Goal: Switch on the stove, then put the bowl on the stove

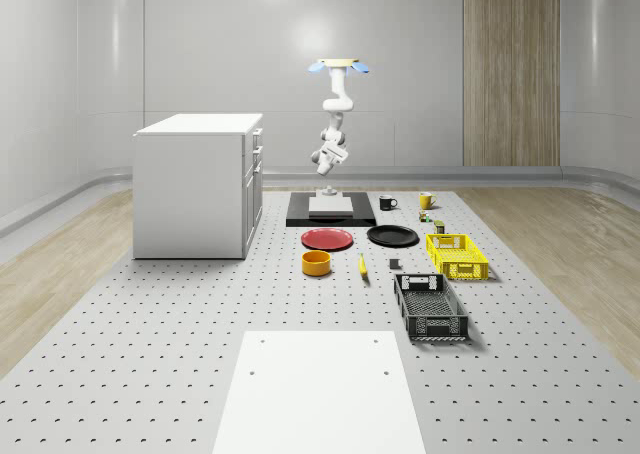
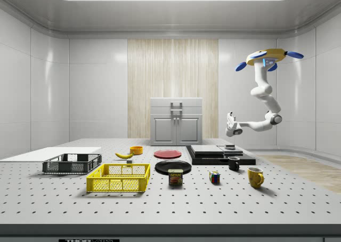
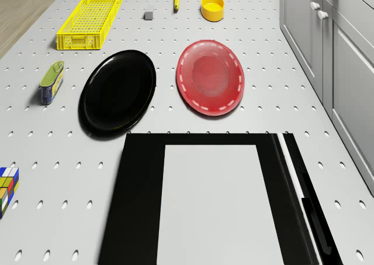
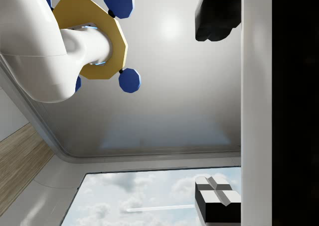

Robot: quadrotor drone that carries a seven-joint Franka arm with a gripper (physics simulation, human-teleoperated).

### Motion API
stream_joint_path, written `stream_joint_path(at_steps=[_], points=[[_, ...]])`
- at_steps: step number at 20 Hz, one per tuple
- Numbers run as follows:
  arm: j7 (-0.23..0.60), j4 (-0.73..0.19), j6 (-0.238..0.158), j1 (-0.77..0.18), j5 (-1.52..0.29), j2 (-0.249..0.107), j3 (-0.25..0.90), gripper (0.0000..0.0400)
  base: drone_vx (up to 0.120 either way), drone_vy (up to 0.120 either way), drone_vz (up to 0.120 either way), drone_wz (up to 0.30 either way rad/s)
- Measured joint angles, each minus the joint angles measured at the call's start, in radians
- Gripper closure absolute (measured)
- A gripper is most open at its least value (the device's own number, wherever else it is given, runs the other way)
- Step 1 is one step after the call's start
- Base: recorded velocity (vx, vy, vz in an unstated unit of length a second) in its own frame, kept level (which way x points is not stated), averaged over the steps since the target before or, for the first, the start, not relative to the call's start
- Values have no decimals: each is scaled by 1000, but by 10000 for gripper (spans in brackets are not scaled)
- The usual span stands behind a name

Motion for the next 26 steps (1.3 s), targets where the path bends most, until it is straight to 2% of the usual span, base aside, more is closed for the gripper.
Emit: stream_joint_path(at_steps=[3,7,10,13,16,19,22,26], points=[[50,-109,13,-63,-260,-25,169,0,0,-120,0,0],[175,-353,17,-194,-703,-79,424,0,0,-120,0,0],[307,-534,-20,-337,-1022,-122,586,0,0,-53,0,0],[435,-650,-89,-500,-1255,-162,705,0,0,0,0,0],[535,-708,-156,-643,-1393,-199,786,0,0,0,-67,0],[603,-733,-203,-748,-1465,-231,838,0,0,0,-120,0],[649,-744,-229,-817,-1500,-259,871,0,0,0,-120,0],[686,-749,-242,-873,-1516,-290,899,0,0,0,-120,0]])
